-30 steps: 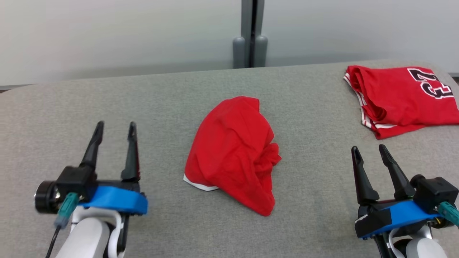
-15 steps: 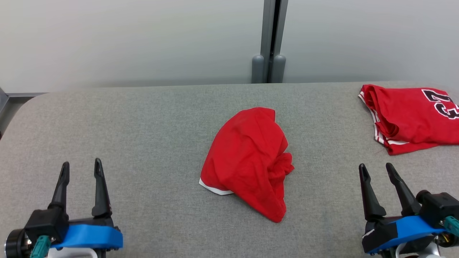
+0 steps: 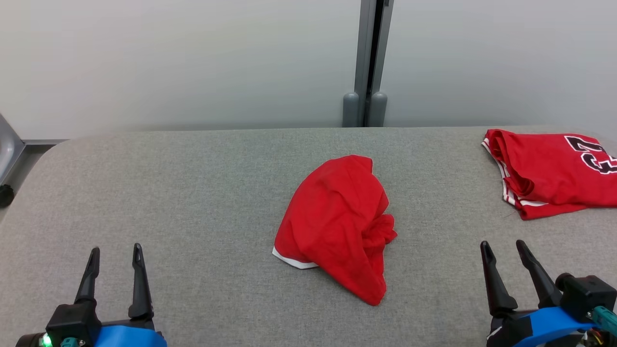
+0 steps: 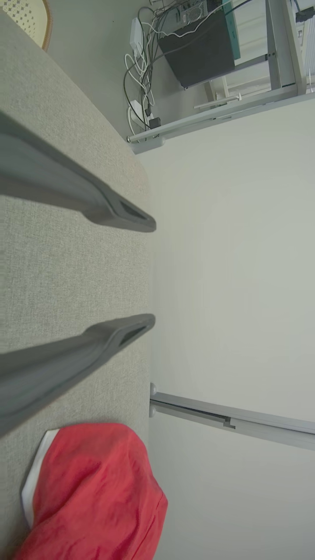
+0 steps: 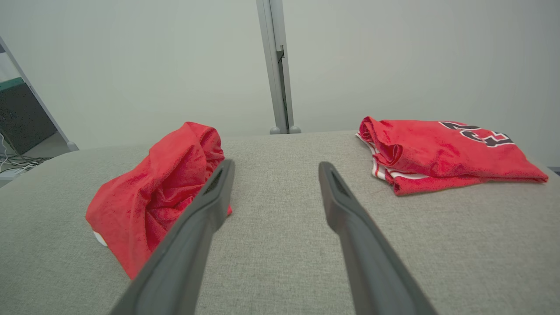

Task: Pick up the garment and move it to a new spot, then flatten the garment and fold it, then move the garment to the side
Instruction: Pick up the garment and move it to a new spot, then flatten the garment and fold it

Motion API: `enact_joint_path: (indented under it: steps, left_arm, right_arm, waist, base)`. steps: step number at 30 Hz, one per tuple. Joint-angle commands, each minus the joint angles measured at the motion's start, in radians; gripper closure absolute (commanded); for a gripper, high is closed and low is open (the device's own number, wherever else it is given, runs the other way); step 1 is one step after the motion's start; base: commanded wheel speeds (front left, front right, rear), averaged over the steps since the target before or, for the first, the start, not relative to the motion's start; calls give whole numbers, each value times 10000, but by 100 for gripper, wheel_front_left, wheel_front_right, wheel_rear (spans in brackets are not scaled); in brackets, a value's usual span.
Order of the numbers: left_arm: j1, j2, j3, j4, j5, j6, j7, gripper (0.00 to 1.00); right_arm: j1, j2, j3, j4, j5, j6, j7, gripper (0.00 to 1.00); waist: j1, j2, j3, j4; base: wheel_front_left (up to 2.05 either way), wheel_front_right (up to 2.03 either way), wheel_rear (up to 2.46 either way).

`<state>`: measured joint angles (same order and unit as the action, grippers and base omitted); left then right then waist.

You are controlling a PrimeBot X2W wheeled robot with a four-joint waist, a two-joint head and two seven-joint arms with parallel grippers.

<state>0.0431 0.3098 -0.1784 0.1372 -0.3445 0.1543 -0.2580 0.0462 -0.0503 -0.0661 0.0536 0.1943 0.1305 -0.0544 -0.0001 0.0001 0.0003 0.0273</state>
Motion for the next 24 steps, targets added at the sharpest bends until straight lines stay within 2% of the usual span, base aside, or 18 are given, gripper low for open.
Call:
enact_joint_path:
  steps: [1, 24]
  left_arm:
    - [117, 2, -39, 40, -29, -14, -7, 0]
    - [73, 135, -193, 164, -184, 88, 269, 0]
  right_arm:
    - [109, -4, 4, 3, -6, 5, 2, 0]
    - [120, -4, 34, 102, -33, 4, 98, 0]
  waist:
    - [1, -1, -6, -1]
    - [1, -1, -63, -54]
  base:
    - [0, 0, 0]
    - [0, 0, 0]
